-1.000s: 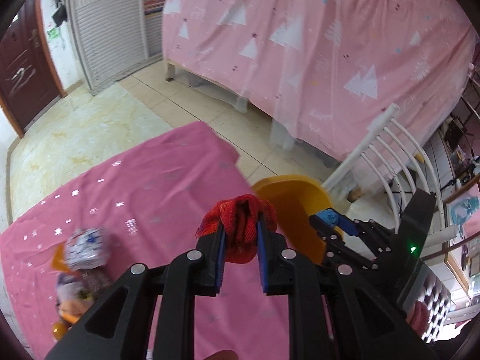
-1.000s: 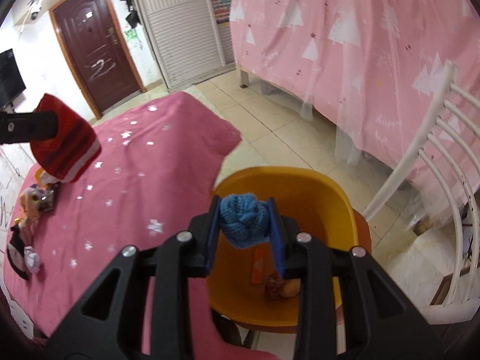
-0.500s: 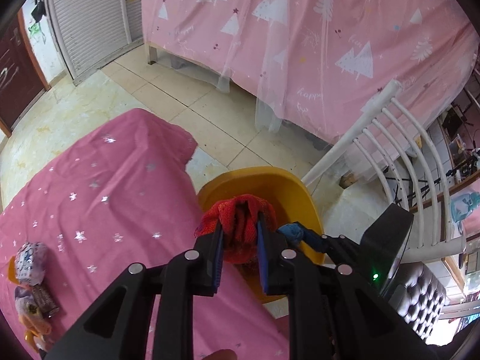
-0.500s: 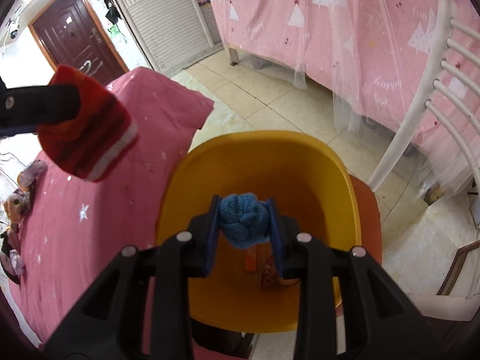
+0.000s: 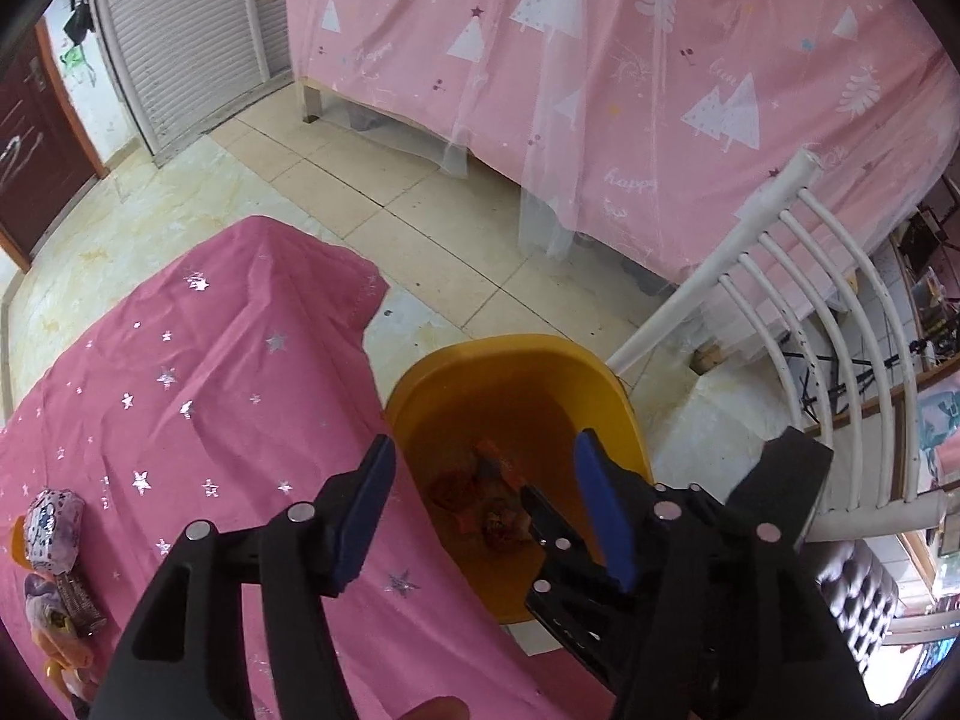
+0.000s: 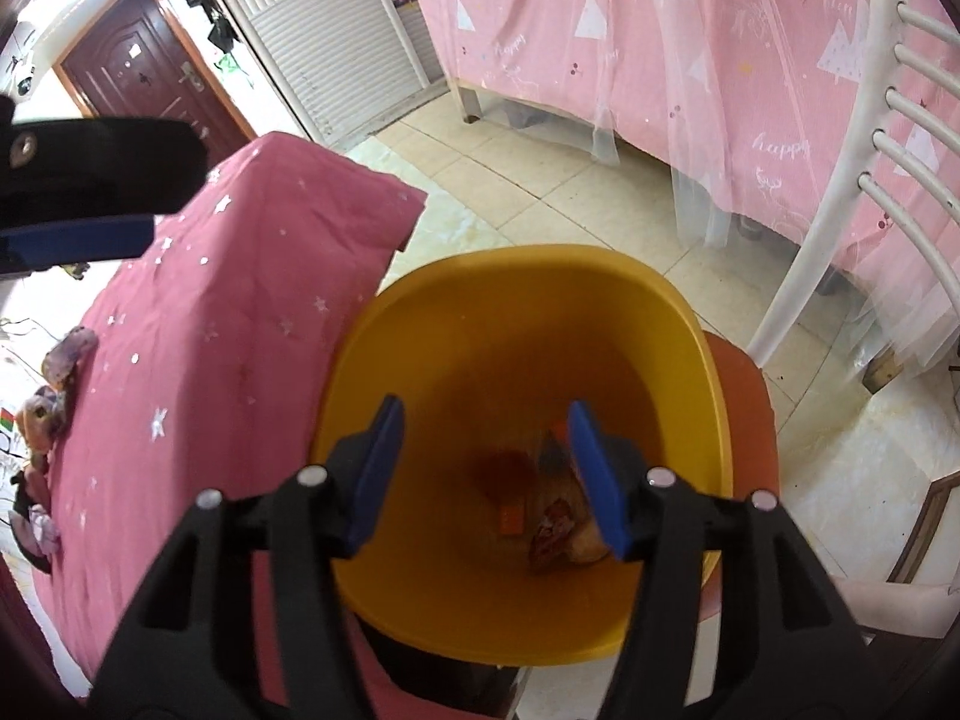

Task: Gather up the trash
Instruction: 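Move both tools back over the table items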

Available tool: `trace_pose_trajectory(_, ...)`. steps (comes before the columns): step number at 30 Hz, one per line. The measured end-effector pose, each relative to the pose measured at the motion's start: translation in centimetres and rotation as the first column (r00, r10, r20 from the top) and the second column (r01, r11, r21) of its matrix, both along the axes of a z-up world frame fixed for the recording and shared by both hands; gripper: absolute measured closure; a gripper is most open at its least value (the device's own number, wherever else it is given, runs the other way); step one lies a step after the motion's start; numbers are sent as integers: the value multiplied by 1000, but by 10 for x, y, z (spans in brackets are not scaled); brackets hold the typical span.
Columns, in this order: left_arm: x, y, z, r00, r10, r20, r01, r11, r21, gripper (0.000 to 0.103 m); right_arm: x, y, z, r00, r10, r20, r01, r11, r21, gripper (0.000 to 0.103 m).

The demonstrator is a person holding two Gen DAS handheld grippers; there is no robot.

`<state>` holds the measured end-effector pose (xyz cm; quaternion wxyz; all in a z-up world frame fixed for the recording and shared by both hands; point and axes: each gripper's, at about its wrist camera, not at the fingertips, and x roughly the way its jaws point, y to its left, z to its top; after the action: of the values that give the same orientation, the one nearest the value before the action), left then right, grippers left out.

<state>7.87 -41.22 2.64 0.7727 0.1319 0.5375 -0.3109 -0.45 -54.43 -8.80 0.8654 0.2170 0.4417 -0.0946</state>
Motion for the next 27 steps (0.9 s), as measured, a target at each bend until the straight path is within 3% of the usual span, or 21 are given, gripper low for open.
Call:
trace_pose_trajectory(5,0,8,5,1000,10,1,-10,1000,-7,46,0,3,1,1000,-1,9,1,1000,-2,38)
trace_pose_trajectory(13,0,29,18,1000,27,15,-26,999,-31,44,-1,12,12,1000,9,29,-8,1000,-19,37)
trace_pose_trajectory(17,1,46,31,999,38,33,-36,998,-53,39,-3,22,24,998,14,57,-12,999,-46,30)
trace_pose_trajectory(27,8,103,76,991,66,112,-56,994,-95,35,-3,46,59,994,27,102,-16,994,-104,30)
